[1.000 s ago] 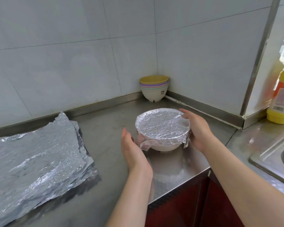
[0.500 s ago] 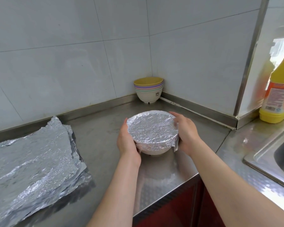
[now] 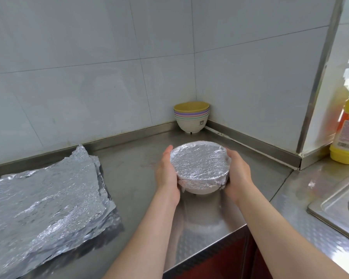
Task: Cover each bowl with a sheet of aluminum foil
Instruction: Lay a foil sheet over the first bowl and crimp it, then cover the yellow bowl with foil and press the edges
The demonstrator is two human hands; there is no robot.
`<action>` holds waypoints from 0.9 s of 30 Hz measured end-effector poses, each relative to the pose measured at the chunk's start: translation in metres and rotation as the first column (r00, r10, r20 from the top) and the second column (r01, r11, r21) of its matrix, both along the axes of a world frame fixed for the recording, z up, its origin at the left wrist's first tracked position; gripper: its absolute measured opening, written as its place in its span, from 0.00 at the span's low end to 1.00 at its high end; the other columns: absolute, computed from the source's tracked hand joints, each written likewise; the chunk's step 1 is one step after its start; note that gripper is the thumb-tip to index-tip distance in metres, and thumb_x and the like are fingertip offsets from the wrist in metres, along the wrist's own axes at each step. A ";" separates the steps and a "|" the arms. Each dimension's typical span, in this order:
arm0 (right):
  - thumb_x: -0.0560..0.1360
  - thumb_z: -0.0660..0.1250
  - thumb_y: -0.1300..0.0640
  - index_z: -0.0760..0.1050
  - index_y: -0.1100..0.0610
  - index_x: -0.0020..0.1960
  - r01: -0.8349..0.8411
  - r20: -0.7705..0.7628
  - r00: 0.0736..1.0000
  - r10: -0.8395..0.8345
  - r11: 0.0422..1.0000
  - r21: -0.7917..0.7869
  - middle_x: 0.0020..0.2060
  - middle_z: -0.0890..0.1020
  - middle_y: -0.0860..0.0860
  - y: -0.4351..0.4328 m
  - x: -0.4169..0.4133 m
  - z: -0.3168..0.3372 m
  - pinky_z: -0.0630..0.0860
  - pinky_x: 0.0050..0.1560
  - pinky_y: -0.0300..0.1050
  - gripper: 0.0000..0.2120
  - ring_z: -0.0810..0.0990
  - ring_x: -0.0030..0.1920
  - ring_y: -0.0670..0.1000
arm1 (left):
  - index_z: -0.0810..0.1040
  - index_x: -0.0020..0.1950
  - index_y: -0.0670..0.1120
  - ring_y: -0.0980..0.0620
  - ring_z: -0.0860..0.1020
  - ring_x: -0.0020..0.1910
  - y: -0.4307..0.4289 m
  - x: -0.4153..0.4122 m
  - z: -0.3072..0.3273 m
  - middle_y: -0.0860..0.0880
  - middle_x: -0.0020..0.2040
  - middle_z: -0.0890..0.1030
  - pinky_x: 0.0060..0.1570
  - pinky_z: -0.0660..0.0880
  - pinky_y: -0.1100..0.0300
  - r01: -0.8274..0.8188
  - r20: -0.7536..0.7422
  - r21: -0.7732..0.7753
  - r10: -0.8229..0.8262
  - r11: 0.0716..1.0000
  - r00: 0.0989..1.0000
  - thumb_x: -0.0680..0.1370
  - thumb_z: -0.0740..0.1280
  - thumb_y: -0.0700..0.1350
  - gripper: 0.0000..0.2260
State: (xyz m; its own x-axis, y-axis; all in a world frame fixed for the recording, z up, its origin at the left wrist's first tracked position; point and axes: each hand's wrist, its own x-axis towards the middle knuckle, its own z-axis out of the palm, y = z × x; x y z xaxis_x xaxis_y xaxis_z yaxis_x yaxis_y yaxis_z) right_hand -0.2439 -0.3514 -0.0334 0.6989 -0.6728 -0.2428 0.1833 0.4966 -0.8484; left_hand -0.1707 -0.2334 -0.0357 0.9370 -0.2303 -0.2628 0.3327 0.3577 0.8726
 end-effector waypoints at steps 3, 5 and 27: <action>0.77 0.62 0.55 0.78 0.58 0.50 0.016 -0.029 0.999 -0.016 1.000 0.001 0.42 0.83 0.55 -0.009 0.003 0.003 0.79 0.54 0.58 0.08 0.83 0.44 0.58 | 0.82 0.56 0.55 0.49 0.82 0.36 -0.011 0.002 0.001 0.50 0.46 0.86 0.39 0.74 0.55 -0.023 -0.014 -0.060 0.023 0.998 1.000 0.73 0.69 0.54 0.12; 0.78 0.61 0.55 0.77 0.58 0.53 0.002 -0.054 0.999 -0.003 1.000 -0.009 0.41 0.82 0.55 -0.019 0.004 0.002 0.81 0.45 0.54 0.10 0.83 0.40 0.57 | 0.82 0.56 0.54 0.49 0.83 0.38 -0.020 0.004 -0.001 0.49 0.46 0.86 0.40 0.74 0.55 0.014 0.005 -0.052 -0.014 0.999 1.000 0.73 0.69 0.55 0.13; 0.77 0.63 0.61 0.63 0.49 0.70 -0.483 -0.447 0.866 0.223 0.603 -0.635 0.65 0.69 0.51 -0.156 0.222 0.055 0.74 0.58 0.51 0.24 0.69 0.65 0.53 | 0.67 0.72 0.44 0.41 0.70 0.67 -0.145 0.252 0.043 0.40 0.71 0.68 0.62 0.69 0.52 -0.480 0.507 0.816 -0.796 0.322 0.329 0.83 0.55 0.46 0.18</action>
State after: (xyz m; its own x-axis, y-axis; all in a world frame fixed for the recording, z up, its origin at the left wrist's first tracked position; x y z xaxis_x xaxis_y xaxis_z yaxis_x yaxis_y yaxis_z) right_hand -0.0224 -0.5075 0.0219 0.8993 -0.4357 -0.0380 -0.1896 -0.3099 -0.9317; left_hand 0.0818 -0.3789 0.0075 0.6325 -0.6858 0.3600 -0.7719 -0.5965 0.2197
